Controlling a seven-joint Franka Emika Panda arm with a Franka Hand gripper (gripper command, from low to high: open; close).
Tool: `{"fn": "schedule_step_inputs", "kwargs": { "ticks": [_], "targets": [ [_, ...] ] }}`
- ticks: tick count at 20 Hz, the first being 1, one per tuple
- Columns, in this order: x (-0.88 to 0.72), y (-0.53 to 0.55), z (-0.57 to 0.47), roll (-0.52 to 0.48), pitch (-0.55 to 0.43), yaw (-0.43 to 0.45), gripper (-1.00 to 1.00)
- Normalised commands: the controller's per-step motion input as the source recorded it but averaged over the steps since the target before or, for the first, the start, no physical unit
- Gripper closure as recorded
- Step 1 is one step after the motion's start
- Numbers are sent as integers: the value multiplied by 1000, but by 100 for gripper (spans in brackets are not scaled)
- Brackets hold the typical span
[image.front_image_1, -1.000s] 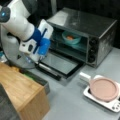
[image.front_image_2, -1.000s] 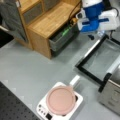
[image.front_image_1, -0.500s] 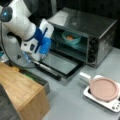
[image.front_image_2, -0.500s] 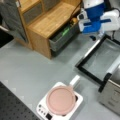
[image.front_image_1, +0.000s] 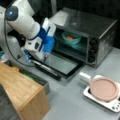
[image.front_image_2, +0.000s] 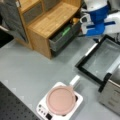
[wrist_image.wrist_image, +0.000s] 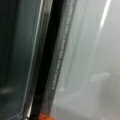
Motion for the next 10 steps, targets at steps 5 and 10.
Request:
{"fn": "schedule_step_inputs", "kwargs": {
  "ticks": [5,10],
  "targets": [
    [274,183,12,89,73,51,-100],
    [152,6,67,140,109,4,-100]
  ]
}}
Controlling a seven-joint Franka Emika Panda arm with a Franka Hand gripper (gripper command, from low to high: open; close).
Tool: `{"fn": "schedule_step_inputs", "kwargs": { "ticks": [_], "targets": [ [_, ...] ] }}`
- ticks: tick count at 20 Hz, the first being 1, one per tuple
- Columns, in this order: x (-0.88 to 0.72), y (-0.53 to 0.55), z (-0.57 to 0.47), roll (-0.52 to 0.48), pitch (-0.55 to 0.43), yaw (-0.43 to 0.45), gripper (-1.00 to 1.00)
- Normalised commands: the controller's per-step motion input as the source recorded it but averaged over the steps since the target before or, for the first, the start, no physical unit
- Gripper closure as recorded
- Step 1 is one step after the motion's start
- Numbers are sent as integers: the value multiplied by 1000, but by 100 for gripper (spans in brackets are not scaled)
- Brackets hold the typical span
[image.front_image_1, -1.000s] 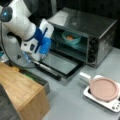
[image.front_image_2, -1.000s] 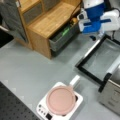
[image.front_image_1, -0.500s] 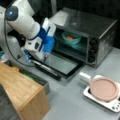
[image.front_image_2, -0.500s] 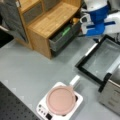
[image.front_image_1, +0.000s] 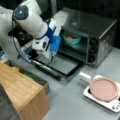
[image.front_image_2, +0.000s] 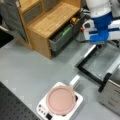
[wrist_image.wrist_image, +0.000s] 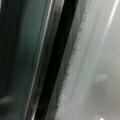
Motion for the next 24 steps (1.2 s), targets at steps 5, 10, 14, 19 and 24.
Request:
{"fn": "schedule_step_inputs", "kwargs": {
  "ticks": [5,10,14,19,24],
  "targets": [
    [47,-70,23,141,104,27,-100],
    [2,-36,-60,105,43,119,-100],
    [-55,-36,-112,111,-27,234,-100],
    [-88,-82,-165,153,-102,296,-100],
    [-102,-44,-179,152,-163,231,-100]
  ]
}}
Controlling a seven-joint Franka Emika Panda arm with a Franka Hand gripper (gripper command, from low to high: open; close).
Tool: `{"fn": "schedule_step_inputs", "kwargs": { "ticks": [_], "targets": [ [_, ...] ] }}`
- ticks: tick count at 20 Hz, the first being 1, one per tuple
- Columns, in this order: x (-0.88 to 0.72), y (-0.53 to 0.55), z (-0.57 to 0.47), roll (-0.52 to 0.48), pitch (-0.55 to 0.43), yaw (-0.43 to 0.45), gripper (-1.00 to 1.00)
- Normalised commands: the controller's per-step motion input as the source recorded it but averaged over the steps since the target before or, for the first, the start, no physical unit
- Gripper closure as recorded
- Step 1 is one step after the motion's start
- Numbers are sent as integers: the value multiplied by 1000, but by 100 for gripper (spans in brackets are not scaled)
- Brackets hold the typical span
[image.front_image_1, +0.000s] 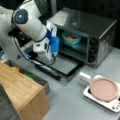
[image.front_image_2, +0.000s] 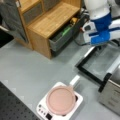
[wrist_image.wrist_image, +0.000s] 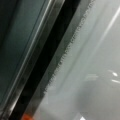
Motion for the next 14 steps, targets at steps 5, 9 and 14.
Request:
{"fn": "schedule_step_inputs", "kwargs": {
  "ticks": [5,9,14],
  "targets": [
    [-95,79,-209,198,-156,22,-100],
    [-90,175,-154,150,-117,3,-100],
    [-78,181,-88,108,-200,157,-100]
  ]
}}
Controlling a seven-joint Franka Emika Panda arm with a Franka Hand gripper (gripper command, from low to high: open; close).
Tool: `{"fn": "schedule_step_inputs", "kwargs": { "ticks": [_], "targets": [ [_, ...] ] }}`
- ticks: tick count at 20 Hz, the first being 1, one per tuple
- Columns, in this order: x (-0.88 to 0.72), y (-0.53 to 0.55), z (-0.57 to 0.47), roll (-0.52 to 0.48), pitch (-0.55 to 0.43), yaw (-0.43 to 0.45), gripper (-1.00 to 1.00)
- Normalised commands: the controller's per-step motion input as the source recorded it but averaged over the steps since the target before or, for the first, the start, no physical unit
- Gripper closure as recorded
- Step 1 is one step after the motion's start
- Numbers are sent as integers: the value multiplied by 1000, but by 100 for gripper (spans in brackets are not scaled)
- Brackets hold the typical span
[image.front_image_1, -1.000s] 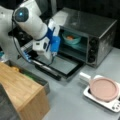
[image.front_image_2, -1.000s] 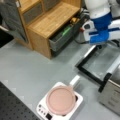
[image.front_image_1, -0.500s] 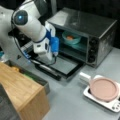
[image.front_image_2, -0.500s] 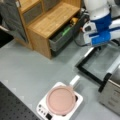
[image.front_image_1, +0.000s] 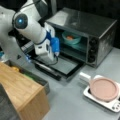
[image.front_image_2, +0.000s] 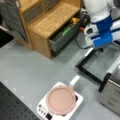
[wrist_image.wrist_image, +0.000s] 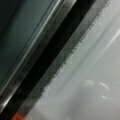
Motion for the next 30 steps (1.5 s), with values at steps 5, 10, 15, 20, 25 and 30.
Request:
{"fn": "schedule_step_inputs", "kwargs": {
  "ticks": [5,10,15,20,25,30],
  "targets": [
    [-87,147,-81,138,-249,92,-100],
    [-138,105,-103,200,-237,-10,-100],
    [-170,120,-132,192,-152,152,-100],
    [-143,198,-160,218,-95,167,-100],
    [-72,170,-169,231,-57,76,-100],
    [-25,123,-160,255,-34,13,-100]
  ]
}}
